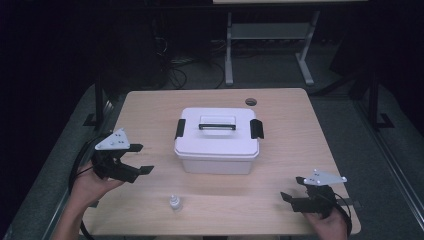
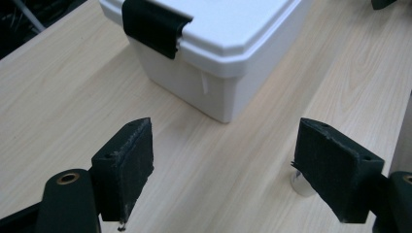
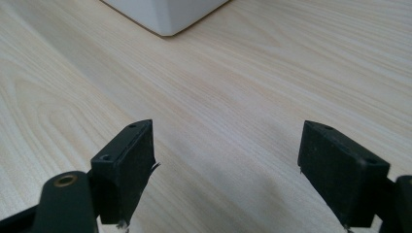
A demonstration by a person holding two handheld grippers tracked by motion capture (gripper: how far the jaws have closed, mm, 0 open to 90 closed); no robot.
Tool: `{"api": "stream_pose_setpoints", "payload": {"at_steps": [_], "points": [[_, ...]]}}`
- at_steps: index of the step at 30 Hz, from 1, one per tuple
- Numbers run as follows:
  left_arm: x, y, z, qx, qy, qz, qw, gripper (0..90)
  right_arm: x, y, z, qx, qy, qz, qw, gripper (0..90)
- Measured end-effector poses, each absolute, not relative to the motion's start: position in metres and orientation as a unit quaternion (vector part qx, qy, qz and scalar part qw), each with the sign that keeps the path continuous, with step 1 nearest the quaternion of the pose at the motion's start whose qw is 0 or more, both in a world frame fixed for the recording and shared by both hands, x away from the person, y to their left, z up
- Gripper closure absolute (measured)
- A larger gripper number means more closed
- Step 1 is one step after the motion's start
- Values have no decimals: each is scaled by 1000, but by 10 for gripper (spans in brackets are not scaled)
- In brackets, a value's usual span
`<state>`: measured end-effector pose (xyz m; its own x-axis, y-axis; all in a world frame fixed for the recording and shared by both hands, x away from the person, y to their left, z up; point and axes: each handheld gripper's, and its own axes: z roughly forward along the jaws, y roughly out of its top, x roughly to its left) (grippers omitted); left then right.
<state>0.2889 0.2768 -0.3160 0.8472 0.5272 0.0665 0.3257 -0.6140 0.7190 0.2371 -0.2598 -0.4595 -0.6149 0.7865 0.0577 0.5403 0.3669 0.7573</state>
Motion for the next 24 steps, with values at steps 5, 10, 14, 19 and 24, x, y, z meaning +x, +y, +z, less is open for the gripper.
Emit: {"api": "stream_pose_setpoints", "payload": {"at_steps": [5,10,14,19,24], "points": [[295,268,-305,892,232,137,362,227,237,-260,-459,408,812,386,159,203],[302,257,-296,897,223,135,357,225,236,-260,-459,406,811,389,160,200],[307,248,-292,901,213,132,354,226,236,-260,-459,406,812,389,159,200],[314,237,-285,904,204,131,351,233,236,-259,-459,405,812,390,157,200],[321,226,-278,908,194,129,348,242,235,-259,-459,403,813,390,158,199]]}}
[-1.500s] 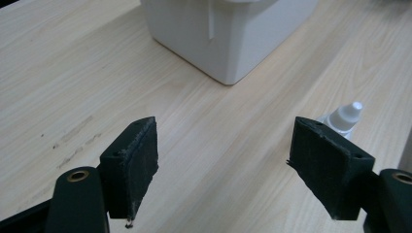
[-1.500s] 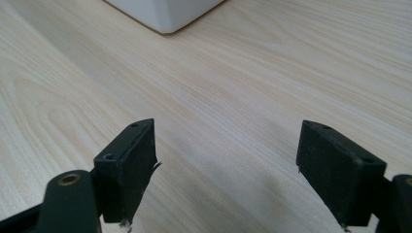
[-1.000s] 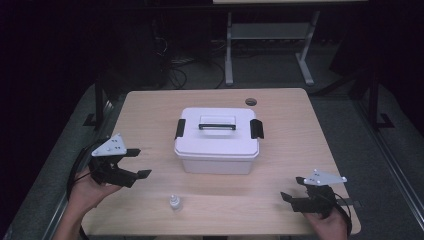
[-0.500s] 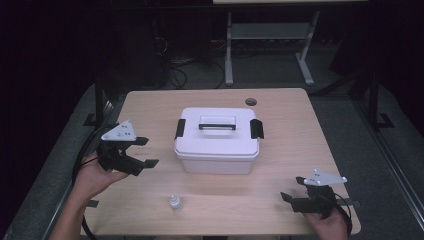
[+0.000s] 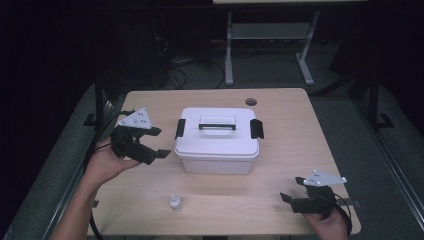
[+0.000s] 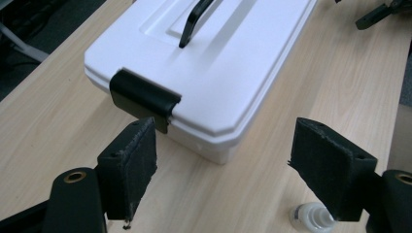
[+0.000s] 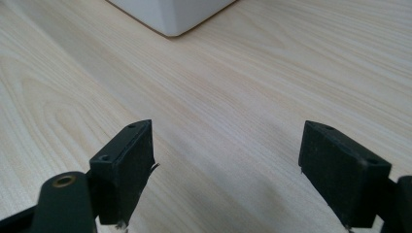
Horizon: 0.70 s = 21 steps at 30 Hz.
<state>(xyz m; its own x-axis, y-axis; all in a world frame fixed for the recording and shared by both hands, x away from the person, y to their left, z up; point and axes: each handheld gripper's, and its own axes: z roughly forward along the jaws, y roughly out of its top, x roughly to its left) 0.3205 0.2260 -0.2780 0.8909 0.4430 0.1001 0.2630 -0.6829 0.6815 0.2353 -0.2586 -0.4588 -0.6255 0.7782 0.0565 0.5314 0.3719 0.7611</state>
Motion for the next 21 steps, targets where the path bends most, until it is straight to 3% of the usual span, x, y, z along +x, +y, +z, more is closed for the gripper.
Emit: {"api": "stream_pose_setpoints", "payload": {"at_steps": [21], "points": [[355,177,-268,923,161,112,331,266,232,-261,-457,397,814,393,160,199]]}}
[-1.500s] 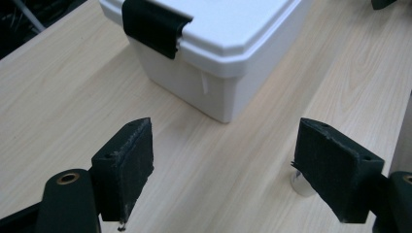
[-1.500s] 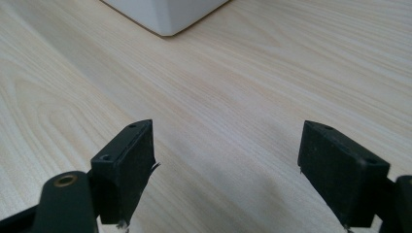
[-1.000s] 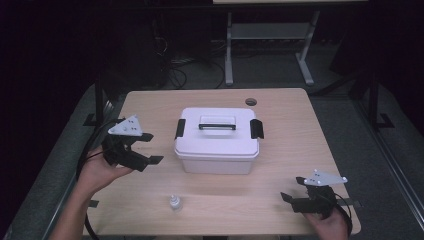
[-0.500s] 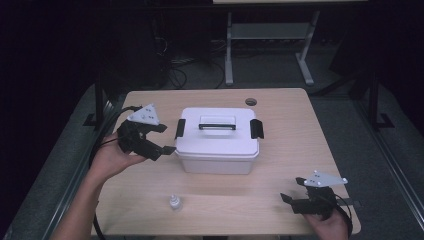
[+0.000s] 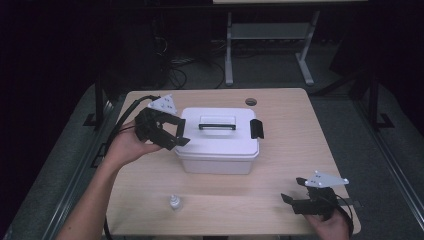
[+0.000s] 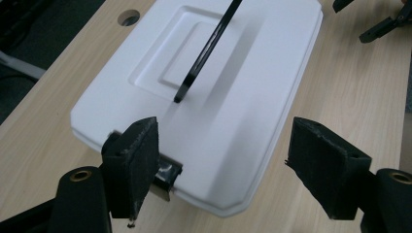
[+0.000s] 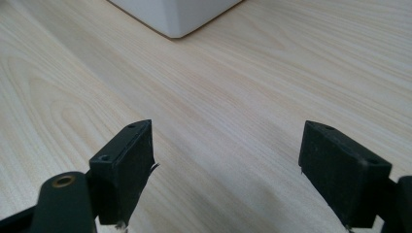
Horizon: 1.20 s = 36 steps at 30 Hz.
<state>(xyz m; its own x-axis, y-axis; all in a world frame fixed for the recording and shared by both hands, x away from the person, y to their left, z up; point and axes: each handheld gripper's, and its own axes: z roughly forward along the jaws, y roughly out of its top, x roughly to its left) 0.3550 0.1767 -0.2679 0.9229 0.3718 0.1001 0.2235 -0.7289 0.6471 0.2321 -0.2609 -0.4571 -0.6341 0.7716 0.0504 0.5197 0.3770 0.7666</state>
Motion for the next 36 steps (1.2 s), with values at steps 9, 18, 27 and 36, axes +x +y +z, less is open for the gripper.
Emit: {"api": "stream_pose_setpoints", "payload": {"at_steps": [9,18,27,36], "points": [[370,158,-273,929,151,100,323,291,231,-262,-457,398,813,394,159,199],[383,142,-274,935,134,91,316,324,232,-263,-457,398,813,394,157,200],[395,129,-282,939,132,82,307,353,232,-261,-458,391,817,395,154,202],[406,122,-286,942,127,72,302,469,232,-262,-458,391,816,398,155,202]]}}
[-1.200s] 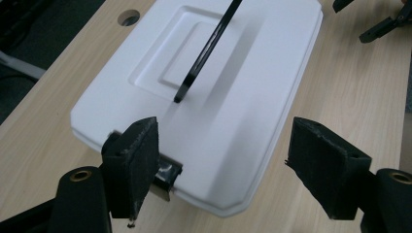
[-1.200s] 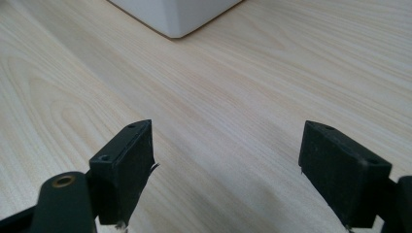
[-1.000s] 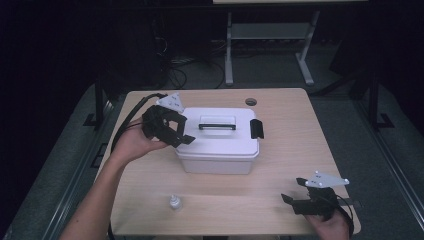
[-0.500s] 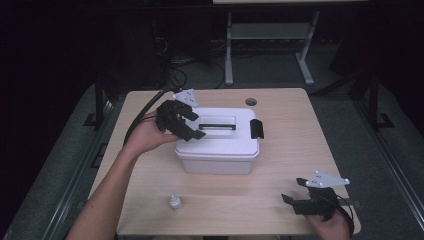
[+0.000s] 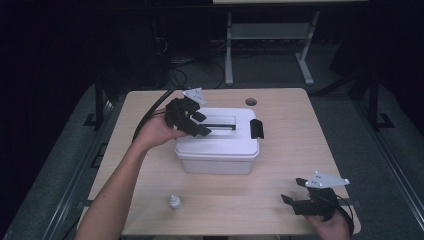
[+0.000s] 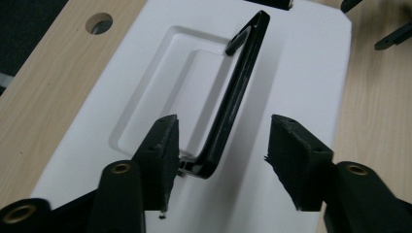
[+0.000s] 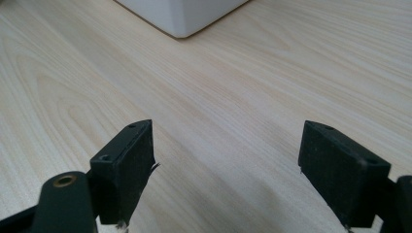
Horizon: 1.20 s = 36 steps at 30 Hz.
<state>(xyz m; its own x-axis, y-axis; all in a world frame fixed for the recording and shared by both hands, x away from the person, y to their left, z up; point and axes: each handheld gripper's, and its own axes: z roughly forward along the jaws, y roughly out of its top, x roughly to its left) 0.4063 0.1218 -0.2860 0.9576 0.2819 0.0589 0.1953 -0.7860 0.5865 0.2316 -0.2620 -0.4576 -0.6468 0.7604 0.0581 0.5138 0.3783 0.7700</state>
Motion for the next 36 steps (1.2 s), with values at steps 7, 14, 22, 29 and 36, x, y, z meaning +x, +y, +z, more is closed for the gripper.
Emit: {"api": "stream_pose_setpoints", "payload": {"at_steps": [7,14,22,29,36], "points": [[413,112,-288,948,110,62,294,597,232,-262,-458,390,816,399,151,202],[422,104,-290,951,103,50,287,684,232,-263,-457,391,815,400,150,202],[433,97,-287,952,103,38,285,735,232,-264,-457,390,814,403,150,204],[438,91,-291,954,92,31,282,747,233,-265,-456,387,816,403,147,207],[441,92,-292,954,78,12,290,789,233,-265,-457,387,816,404,144,208]]}}
